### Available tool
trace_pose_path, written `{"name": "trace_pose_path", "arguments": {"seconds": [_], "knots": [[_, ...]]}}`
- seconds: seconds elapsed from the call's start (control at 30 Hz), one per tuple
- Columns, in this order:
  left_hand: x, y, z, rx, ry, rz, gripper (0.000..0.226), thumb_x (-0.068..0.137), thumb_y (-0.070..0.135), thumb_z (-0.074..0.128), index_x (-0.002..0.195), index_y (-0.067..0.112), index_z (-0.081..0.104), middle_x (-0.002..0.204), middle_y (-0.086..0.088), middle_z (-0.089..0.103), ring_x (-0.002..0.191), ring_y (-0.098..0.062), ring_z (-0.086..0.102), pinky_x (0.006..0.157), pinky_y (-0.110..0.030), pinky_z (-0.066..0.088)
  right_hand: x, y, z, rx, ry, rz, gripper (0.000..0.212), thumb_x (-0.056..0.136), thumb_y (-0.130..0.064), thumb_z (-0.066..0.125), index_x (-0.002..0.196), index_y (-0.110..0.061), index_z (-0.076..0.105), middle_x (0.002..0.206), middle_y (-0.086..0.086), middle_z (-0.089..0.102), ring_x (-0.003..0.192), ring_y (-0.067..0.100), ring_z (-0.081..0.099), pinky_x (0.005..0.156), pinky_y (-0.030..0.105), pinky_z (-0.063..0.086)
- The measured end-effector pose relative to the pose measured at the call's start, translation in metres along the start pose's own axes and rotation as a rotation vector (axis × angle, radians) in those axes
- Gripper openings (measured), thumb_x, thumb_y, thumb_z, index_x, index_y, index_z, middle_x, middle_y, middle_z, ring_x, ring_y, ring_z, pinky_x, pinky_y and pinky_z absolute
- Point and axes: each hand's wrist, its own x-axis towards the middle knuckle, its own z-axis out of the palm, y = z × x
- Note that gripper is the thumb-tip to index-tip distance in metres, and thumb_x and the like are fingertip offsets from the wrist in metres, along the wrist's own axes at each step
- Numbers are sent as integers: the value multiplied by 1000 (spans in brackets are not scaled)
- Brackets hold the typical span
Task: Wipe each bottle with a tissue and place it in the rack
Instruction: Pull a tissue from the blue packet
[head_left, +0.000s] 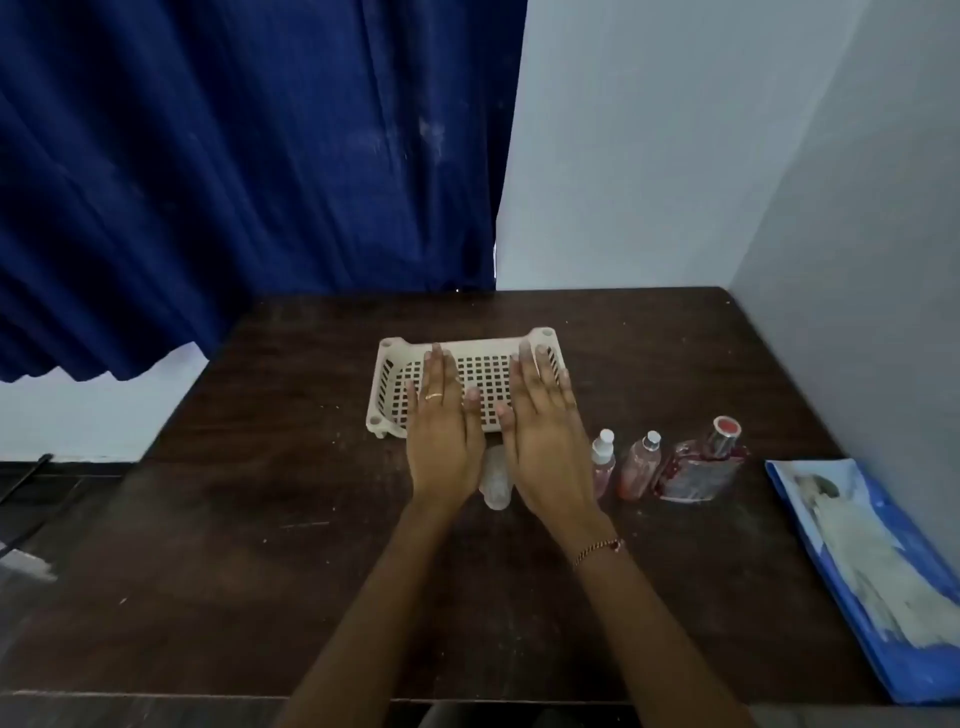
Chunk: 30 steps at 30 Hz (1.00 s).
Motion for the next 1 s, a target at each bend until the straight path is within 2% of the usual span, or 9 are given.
{"name": "trace_pose_path", "arguments": {"seconds": [0.1,0.2,0.33,0.43,0.57,0.67,0.77,0.9,1.0], "knots": [[-10,-8,5,-179,63,-20,65,95,49,16,148,11,22,156,0,20,142,0,9,120,-30,3,-9,-2,5,42,86,-26,56,99,-36,12,145,-5,19,155,6,11,144,15,2,117,32,0],[-28,-9,5,-373,88,-12,56,99,41,24,147,14,25,155,1,23,142,-1,13,120,-38,12,-25,-6,8,73,134,-66,55,98,-34,15,146,-6,16,155,6,10,144,14,-1,118,31,-2],[-47,-8,5,-470,84,44,49,103,36,26,148,18,24,157,2,20,142,-2,12,119,-30,11,-53,-10,2,72,234,-110,53,99,-33,17,145,-6,19,155,7,13,143,14,1,117,28,-4],[-62,0,2,-523,42,48,49,103,34,26,149,19,24,157,0,18,144,-6,12,116,-25,14,-77,-16,-12,87,232,-99,54,99,-35,16,146,-9,18,155,5,13,143,12,0,117,25,-6],[-68,2,2,-521,9,67,52,101,39,27,148,19,26,156,-3,22,145,-14,16,119,-39,17,-98,-12,-29,37,209,-126,55,98,-38,13,146,-11,15,156,3,11,143,10,-2,116,23,-8],[-69,3,3,-521,13,84,55,97,46,29,146,21,31,152,-4,33,141,-18,28,114,-46,27,-104,0,-44,-13,232,-103,52,101,-36,18,146,-12,17,155,1,8,142,7,-5,113,18,-13],[-71,4,4,-451,19,142,47,100,36,34,144,18,36,151,-5,36,140,-19,31,115,-44,26,-112,16,-56,-43,229,-92,53,100,-38,16,146,-12,17,155,0,9,140,5,-6,112,18,-12],[-71,3,7,-345,26,186,39,102,23,37,139,13,45,149,-6,38,141,-19,28,116,-32,21,-126,46,-72,-48,246,-21,53,100,-39,18,145,-11,24,154,1,17,140,5,0,114,24,-1],[-71,0,11,-303,7,202,36,101,20,38,135,15,51,149,-4,39,140,-18,29,115,-35,24,-138,81,-82,-47,264,84,47,101,-34,28,141,-10,33,150,4,29,141,12,17,115,28,10]]}}
